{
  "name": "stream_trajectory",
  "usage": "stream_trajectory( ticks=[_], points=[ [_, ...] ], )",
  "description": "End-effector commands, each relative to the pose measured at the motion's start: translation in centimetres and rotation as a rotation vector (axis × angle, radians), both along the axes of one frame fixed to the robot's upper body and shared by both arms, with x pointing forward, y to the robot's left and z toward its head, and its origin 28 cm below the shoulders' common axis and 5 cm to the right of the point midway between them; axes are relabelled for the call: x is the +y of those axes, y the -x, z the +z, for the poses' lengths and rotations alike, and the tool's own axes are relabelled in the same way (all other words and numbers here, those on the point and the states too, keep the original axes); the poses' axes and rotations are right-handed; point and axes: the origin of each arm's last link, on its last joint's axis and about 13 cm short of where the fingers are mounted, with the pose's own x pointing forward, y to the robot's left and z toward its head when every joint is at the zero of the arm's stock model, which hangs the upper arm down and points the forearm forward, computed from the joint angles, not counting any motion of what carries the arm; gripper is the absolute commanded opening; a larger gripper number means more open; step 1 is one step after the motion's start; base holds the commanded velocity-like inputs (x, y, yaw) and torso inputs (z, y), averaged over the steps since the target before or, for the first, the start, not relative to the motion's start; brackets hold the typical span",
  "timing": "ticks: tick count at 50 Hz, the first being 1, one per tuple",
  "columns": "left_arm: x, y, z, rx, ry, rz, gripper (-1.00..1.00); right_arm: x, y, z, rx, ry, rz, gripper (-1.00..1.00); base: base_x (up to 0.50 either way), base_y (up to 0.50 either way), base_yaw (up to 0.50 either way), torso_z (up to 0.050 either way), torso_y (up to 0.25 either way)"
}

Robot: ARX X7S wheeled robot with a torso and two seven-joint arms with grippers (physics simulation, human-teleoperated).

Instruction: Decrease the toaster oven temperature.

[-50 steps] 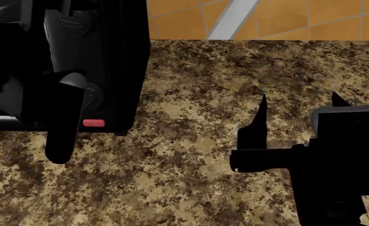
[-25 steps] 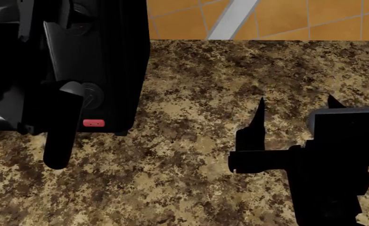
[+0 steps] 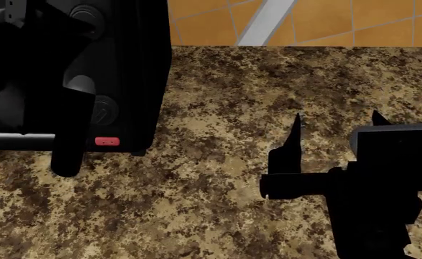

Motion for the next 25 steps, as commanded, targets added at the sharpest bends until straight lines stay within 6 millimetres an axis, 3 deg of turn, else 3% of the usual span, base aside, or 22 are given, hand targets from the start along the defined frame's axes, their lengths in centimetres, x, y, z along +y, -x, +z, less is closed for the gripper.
stream_trajectory(
  ticks=[1, 9, 17, 25],
  points=[
    [1.5, -0.5, -1.2, 0.105, 0.014, 0.120, -1.00, -0.1, 0.1, -0.2, 0.001, -0.005, -0.004, 1.00, 0.00, 0.00, 0.00, 0.000, 0.000],
    [1.4, -0.9, -1.4, 0.079, 0.072, 0.127, -1.00, -0.1, 0.1, -0.3, 0.004, -0.009, -0.007, 1.00, 0.00, 0.00, 0.00, 0.000, 0.000],
    [1.5, -0.6, -1.1, 0.064, 0.253, 0.178, -1.00, -0.1, 0.0, -0.5, 0.007, -0.014, -0.008, 1.00, 0.00, 0.00, 0.00, 0.000, 0.000],
    [1.9, -0.6, -2.2, 0.070, 0.346, 0.211, -1.00, -0.2, 0.1, -0.6, 0.011, -0.015, -0.012, 1.00, 0.00, 0.00, 0.00, 0.000, 0.000]
  ],
)
